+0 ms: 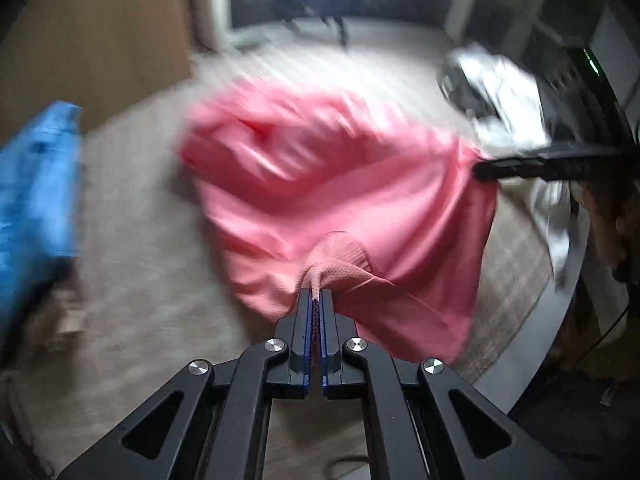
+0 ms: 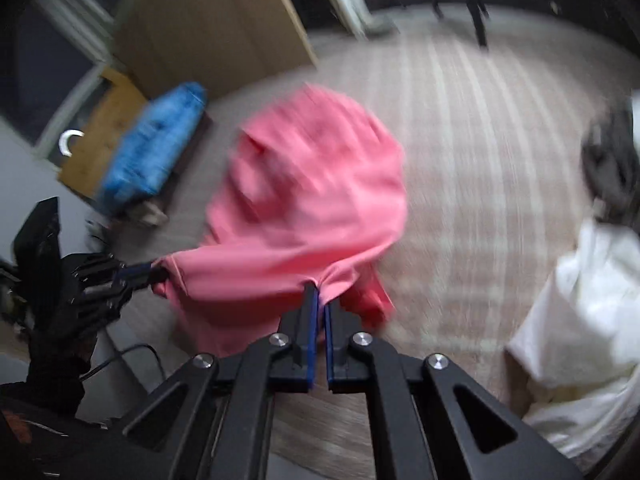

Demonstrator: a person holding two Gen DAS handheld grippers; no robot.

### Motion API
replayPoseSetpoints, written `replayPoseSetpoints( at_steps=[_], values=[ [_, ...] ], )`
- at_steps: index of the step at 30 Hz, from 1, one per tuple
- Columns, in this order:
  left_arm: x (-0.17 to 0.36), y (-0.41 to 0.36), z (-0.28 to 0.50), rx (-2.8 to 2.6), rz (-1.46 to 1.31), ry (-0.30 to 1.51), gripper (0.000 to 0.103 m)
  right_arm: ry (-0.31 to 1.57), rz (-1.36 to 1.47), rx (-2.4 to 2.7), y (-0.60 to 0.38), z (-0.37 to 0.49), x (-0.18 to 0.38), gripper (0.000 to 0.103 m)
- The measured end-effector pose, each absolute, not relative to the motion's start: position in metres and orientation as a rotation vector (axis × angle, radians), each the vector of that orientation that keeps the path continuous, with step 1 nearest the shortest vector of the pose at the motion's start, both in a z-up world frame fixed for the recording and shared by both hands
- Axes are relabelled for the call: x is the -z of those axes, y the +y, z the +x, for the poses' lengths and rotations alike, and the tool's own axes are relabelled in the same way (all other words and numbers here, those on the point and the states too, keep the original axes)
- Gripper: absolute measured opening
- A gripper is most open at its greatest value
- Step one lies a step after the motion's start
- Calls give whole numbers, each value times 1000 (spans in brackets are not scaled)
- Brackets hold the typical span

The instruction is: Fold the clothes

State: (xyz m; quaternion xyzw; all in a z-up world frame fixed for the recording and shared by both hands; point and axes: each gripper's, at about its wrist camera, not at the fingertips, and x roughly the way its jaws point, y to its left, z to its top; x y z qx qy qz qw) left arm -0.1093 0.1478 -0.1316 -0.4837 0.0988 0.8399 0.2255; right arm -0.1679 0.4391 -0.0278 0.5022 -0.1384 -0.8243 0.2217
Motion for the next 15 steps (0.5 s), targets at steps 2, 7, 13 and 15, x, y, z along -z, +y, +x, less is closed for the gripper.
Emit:
replayPoseSetpoints(
  at_steps=[2,7,13,15],
  values=[
    [110,117,-111,-2424,-1275,259,2,-392,1271,2283,430,-170,-4,3],
    [124,67,-130,-2665,-1367,457,2,-137,1274,2418,379,-212,-22,48],
    [141,55,-115,-2588,-1471,248,8,-53,1478,2336,390,-204,23,52],
    [143,76,-107,-2517,-1443,224,21,-97,1554,2286,402,-193,43,52]
  ],
)
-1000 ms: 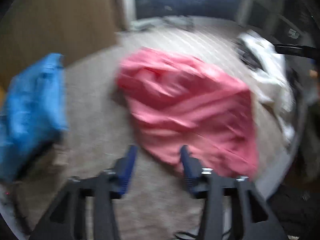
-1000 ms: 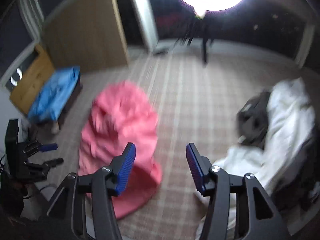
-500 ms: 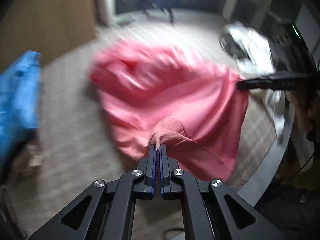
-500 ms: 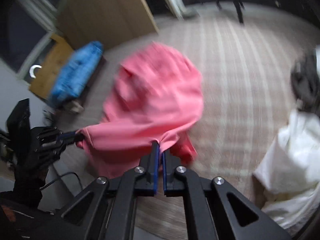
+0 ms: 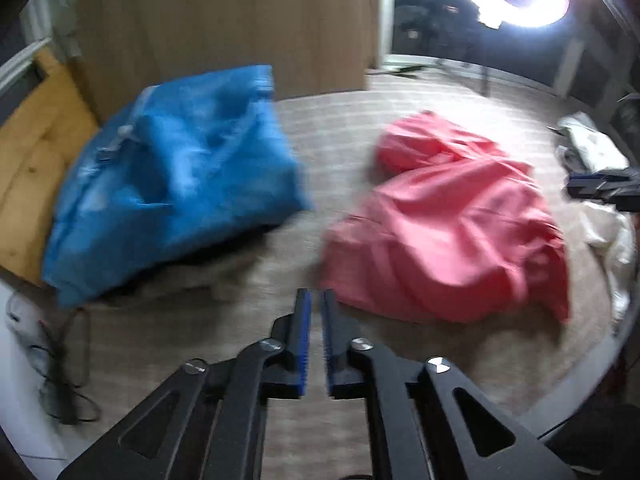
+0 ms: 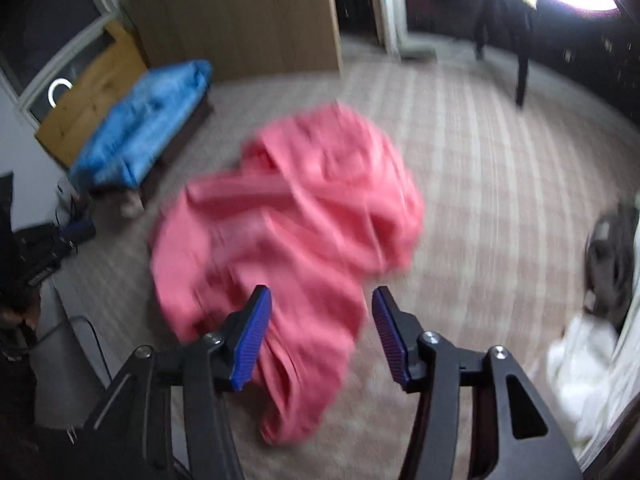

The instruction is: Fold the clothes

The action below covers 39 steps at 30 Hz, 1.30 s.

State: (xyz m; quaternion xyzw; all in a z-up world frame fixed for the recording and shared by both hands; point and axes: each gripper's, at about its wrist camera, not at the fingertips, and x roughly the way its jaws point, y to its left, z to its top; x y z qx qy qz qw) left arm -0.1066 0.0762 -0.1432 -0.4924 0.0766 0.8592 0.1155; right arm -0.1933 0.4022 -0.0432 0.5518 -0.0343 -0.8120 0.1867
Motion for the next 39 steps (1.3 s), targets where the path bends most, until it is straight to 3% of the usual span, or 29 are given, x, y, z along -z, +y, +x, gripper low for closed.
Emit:
replayPoseSetpoints(
  at_steps=[2,8,10,12,13,14,15,18,23,25,28,32,35,39],
  values=[
    [147,108,-100,-2427,-1405,226,32,-169,1592,2232,410,-180,57,52],
    [172,172,-92,-2253,-1383,359,36,-186,1587,2157,408,-135,79,54],
    [184,188,-94,-2220,-1389,404,36,-147,1595,2137,399,-129,89,57],
    [198,196,-107,-2201,-1424,414,26,-36,1611,2158,390,-129,103,57],
    [204,197,-114,-2179,-1448,399,0,14,1586,2174,385,-128,104,54],
    [206,194,-119,-2162,-1464,370,1,46,1554,2200,385,-128,100,44],
    [208,192,-124,-2146,-1479,339,1,44,1550,2220,390,-130,94,5],
    [184,172,-125,-2171,-1439,304,1,38,1538,2279,406,-135,76,5],
    [94,129,-107,-2251,-1268,221,1,-132,1321,2463,461,-123,-23,5],
    [56,117,-97,-2252,-1198,171,1,-93,1203,2514,465,-107,-72,4],
    [-9,116,-73,-2275,-1058,233,1,-23,1038,2571,462,-83,-135,4],
    [-40,129,-79,-2285,-972,353,1,44,896,2618,439,-84,-183,5],
    [-7,144,-124,-2263,-1056,343,2,59,979,2651,431,-141,-154,5],
    [120,163,-220,-2252,-1386,443,9,70,1367,2575,425,-243,-46,8]
  ],
)
